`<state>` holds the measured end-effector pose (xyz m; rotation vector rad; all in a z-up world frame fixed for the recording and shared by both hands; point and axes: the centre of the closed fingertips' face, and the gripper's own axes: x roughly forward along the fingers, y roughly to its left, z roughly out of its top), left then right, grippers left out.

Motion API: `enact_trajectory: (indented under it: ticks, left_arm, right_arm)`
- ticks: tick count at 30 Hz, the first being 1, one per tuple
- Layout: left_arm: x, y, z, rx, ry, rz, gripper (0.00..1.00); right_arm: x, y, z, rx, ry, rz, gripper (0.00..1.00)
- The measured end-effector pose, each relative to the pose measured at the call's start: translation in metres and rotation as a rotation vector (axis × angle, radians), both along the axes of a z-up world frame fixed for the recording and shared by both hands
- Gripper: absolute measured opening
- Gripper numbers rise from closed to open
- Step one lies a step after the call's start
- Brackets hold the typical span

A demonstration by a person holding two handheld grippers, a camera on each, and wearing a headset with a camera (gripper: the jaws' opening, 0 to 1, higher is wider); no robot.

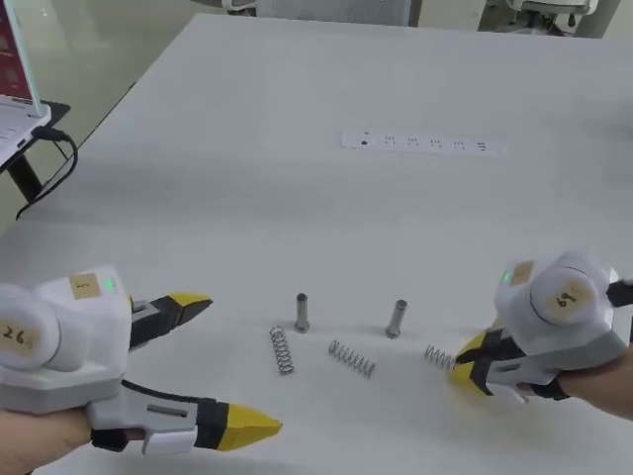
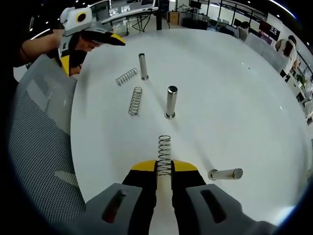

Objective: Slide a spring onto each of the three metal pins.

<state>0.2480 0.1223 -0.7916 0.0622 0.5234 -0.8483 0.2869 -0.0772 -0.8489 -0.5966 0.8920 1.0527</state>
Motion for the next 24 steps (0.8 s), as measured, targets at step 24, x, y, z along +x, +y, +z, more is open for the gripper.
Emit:
enact_trajectory:
  ticks: [24]
  left_arm:
    - [-0.008,-0.027,0.028,-0.119,-0.073,-0.056,0.84]
  right_arm:
    - [-0.019,0.012,0.048,0.047,-0.062,0.115,0.08]
